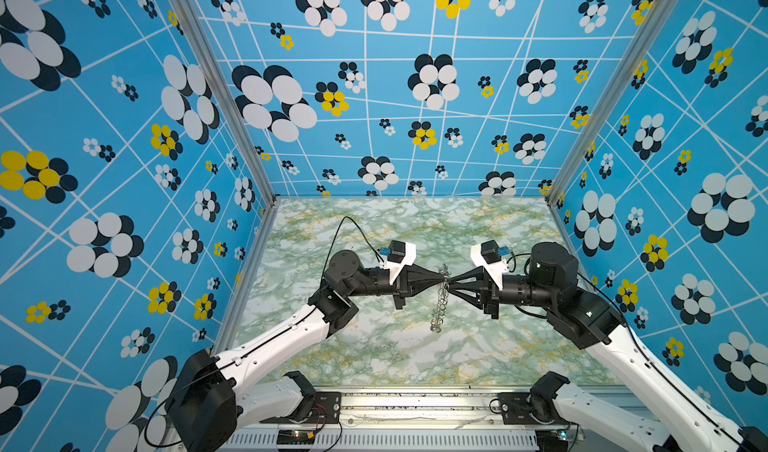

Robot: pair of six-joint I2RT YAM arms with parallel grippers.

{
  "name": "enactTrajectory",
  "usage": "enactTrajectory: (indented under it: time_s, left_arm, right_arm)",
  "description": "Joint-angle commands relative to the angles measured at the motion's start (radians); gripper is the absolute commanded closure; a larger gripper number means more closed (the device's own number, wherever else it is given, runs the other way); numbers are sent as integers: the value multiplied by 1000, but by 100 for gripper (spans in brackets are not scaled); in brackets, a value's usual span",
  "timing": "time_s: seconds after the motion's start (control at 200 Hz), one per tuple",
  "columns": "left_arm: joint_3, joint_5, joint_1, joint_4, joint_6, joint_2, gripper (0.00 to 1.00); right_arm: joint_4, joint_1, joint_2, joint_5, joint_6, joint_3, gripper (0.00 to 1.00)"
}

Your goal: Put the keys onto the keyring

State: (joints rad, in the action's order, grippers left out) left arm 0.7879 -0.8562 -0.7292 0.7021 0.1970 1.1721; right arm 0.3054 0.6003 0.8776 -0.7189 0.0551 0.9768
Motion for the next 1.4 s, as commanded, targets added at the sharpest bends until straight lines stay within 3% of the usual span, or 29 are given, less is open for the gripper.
enactTrajectory:
  time_s: [0.0,0.555,0.77,1.105,1.309,1.394]
  left_arm:
    - [37,2,-8,22,-7,-16,100]
    - [48,-10,-22,-16,-29,-16,100]
    - [49,-13,-23,-16,-27,-17,100]
    - [48,9,-23,-32,-35,-28,100]
    - [70,50,-25,-184,-83,-52,100]
    - [85,61,-23,-275,-113,-62,92]
  right_arm:
    - [-26,8,-17,3,-8,-9,81]
    - [-54,7,-15,-2,-15,-12,87]
    - [-59,8,-10,-11,-22,-16,100]
    - [-16,8,-6,-26,-7,-3,100]
    - [162,7,18,-8,93,75,100]
    - [193,8,24,-2,112,88,100]
